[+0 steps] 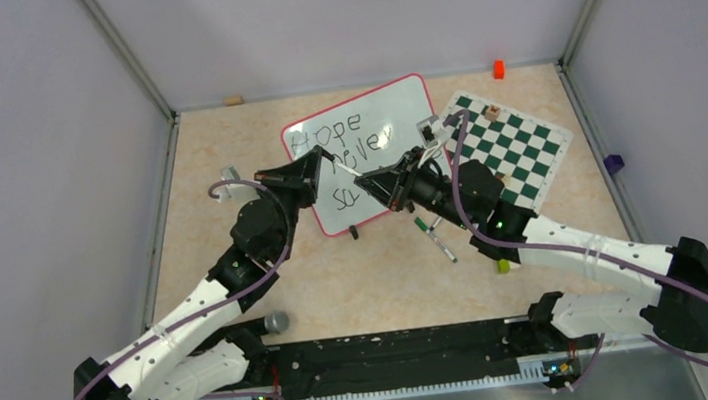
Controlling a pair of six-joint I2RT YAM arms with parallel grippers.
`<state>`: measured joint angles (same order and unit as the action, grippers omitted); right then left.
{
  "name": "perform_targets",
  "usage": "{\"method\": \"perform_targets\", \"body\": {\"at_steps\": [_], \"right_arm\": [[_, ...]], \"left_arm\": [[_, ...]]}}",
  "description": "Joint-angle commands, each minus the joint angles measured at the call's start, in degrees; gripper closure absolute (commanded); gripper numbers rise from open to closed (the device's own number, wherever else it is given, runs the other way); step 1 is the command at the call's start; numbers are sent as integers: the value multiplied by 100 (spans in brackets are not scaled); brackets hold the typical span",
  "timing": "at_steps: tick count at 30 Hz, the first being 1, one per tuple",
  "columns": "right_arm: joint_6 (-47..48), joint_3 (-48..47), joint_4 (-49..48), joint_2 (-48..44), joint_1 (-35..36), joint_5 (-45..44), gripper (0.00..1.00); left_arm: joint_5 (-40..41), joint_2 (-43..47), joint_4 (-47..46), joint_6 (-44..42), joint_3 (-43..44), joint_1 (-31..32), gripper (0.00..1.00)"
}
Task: Write a sentence on the whiteboard
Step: Insert the whiteboard marker without the cap into the pen cap.
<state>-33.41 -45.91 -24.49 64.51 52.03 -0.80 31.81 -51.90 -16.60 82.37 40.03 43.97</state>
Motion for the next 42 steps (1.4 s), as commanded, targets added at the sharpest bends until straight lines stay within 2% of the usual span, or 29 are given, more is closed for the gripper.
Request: {"method": "perform_targets", "body": {"at_steps": [1,25,42], "right_arm": [[104,-322,-368,-15,75,62,100],[195,-402,-362,111,71,-16,100],[243,-188,49,-411,76,-59,100]], "left_arm": [[-19,27,-30,100,-64,-2,100],[-234,5,-65,305,-124,-2,100],[38,167,16,190,-78,-20,100]]}}
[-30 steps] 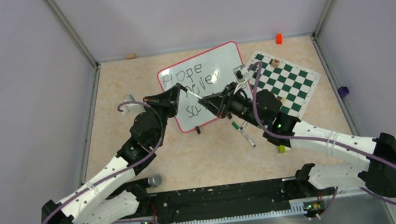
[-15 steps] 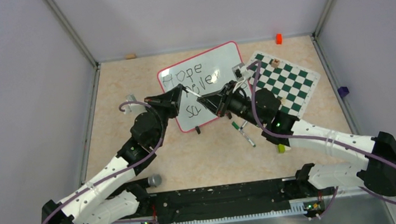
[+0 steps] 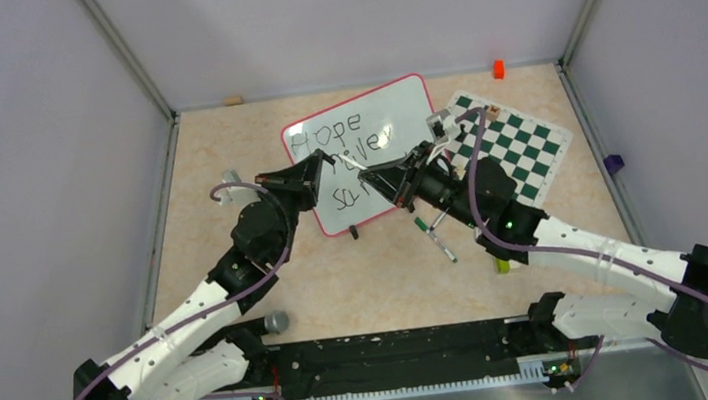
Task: Write a sentence on the whiteboard
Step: Insert the whiteboard marker without the cap into the pen cap.
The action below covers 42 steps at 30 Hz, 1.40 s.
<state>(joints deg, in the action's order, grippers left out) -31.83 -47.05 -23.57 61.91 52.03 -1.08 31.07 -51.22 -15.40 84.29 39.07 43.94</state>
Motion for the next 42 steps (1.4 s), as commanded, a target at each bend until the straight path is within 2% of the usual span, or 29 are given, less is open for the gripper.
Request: {"method": "perform_targets", "body": {"at_steps": [1,42], "right_arm": [[70,-58,-53,-153,71,-23,100],[-62,60,-425,331,73,83,100]], "left_arm": [[106,94,-106,-8,26,-17,100],[-87,25,-201,189,-66,-61,100]]}}
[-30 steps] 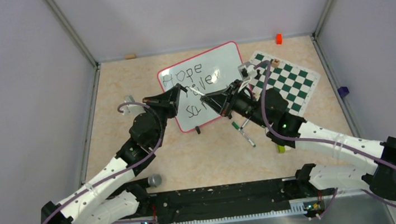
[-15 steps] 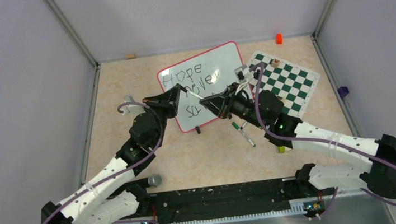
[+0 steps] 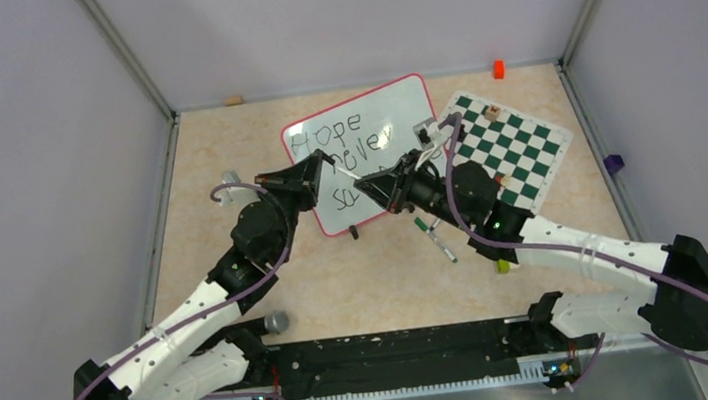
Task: Write a sentence on the whiteboard
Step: Insert the whiteboard marker without the cap into the pen cap.
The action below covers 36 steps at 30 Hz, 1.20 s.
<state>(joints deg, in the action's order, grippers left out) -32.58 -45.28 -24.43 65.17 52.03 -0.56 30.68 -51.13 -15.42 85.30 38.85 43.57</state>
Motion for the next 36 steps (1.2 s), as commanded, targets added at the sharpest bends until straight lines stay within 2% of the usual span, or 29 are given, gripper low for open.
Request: {"method": "perform_targets", "body": {"at_steps": [1,36], "right_arm": [[14,-121,-341,1,76,34,100],[154,-244,-160,-144,78,82,100]], "left_arm": [[-52,14,-203,92,-38,-22,100],[8,92,-207,77,-98,-42,100]]}}
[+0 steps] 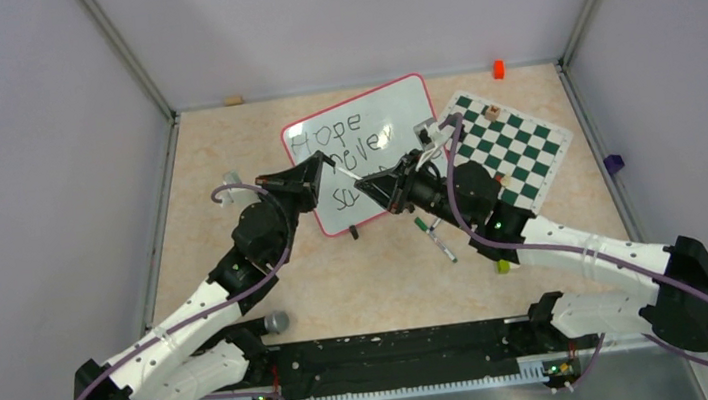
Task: Write a sentence on the whiteboard
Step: Insert the whiteboard marker without the cap into the pen cap.
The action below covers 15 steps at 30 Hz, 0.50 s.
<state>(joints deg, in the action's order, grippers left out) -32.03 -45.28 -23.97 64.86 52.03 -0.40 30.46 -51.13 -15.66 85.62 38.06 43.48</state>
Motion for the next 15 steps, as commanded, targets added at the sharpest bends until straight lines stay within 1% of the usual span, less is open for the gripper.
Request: {"method": "perform_targets", "body": {"at_steps": [1,15], "right_arm": [[100,-249,-213,-110,74,65,100],[198,-365,-130,-88,71,67,100]], "left_arm": [[18,92,-191,57,-22,-29,100],[-26,52,-155,78,-26,-33,100]]}}
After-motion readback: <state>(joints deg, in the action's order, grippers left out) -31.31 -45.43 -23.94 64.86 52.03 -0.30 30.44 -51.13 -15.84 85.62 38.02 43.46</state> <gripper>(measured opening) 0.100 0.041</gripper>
